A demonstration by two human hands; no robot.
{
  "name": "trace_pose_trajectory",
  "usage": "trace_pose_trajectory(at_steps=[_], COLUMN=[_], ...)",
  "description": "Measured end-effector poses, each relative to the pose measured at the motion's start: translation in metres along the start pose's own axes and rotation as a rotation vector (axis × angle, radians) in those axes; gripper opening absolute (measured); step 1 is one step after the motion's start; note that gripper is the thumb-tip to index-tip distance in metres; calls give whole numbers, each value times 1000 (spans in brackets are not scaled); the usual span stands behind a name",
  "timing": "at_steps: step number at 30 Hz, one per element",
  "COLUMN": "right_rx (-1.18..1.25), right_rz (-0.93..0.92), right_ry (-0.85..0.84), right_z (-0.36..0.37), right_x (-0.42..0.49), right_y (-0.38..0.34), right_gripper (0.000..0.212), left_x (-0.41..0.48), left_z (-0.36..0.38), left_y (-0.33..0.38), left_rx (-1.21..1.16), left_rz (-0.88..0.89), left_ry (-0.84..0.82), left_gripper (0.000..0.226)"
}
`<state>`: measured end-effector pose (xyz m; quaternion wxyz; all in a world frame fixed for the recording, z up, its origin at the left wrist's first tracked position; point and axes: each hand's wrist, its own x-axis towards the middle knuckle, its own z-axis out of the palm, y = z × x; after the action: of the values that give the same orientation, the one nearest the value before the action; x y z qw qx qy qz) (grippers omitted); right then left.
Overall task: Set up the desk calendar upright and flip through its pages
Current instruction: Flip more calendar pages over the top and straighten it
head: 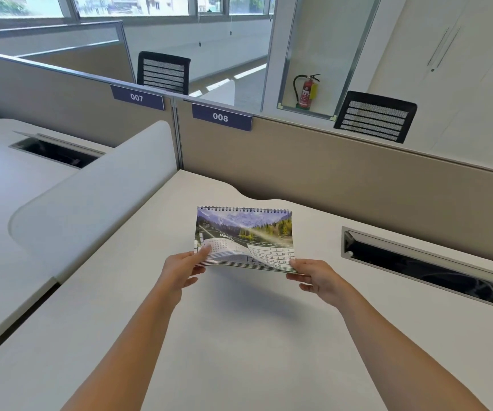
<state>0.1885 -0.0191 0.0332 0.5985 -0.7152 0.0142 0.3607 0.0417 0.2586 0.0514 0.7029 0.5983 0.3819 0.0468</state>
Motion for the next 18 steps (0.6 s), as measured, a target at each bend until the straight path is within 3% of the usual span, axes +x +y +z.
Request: trace_pose_trajectory(at_steps=[9,13,18], right_rx=[199,248,323], right_rz=[-10,-23,-71], right_ry=[-129,-135,-115], right_z=[-6,-3,8], right_x=[-16,-17,-17], right_y=[-22,-30,-44], right_gripper=[41,32,24], left_x=[-6,-11,-12], left_z=[10,14,21], left_y=[34,46,58], left_rx=[-101,-107,-130], left_rz=[19,38,54], left_ry=[-22,-25,9], left_gripper=[51,66,61])
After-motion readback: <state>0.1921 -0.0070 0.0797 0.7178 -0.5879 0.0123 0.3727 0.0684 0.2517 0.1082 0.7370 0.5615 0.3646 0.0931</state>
